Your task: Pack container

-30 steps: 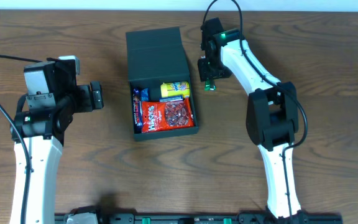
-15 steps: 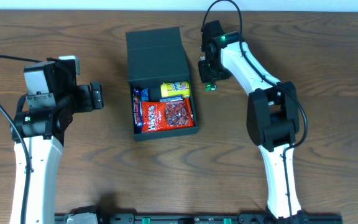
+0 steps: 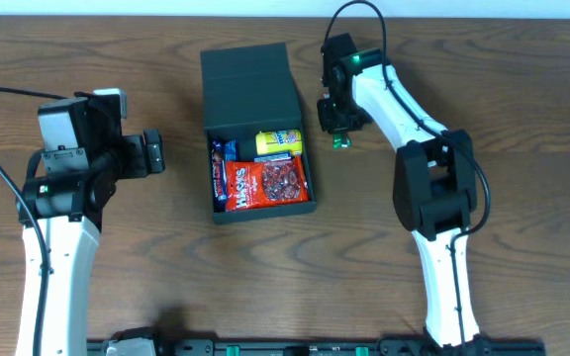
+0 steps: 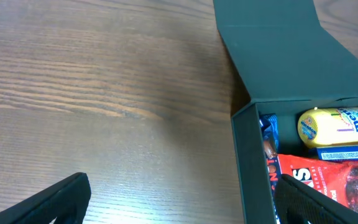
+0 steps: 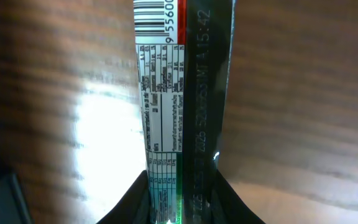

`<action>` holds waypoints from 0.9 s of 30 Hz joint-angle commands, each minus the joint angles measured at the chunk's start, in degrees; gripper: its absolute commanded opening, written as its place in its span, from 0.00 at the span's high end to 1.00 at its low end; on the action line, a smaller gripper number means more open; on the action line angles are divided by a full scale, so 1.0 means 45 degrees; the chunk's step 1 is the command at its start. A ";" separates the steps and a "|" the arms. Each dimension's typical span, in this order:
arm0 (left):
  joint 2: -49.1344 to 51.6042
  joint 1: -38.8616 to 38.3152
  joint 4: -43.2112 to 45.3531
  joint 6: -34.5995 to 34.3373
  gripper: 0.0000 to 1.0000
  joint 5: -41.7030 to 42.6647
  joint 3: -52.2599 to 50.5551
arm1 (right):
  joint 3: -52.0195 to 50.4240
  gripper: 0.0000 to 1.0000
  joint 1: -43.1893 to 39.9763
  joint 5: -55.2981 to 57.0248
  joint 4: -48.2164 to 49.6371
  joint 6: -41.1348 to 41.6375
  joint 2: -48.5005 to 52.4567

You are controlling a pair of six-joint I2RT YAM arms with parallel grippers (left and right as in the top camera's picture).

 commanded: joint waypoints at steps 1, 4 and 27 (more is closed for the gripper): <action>-0.0121 0.0039 -0.0029 -0.0102 0.05 -0.0131 0.0364 | 0.1069 0.83 -0.0063 -0.0160 -0.0505 0.0228 0.0063; -0.0121 0.0039 -0.0029 -0.0097 0.05 -0.0131 0.0364 | 0.2278 0.86 -0.0058 -0.0233 -0.1462 0.0296 0.0063; -0.0121 0.0039 0.0000 -0.0097 0.05 -0.0136 0.0364 | 0.7475 0.93 0.4090 -0.0729 -0.6266 0.3555 0.0063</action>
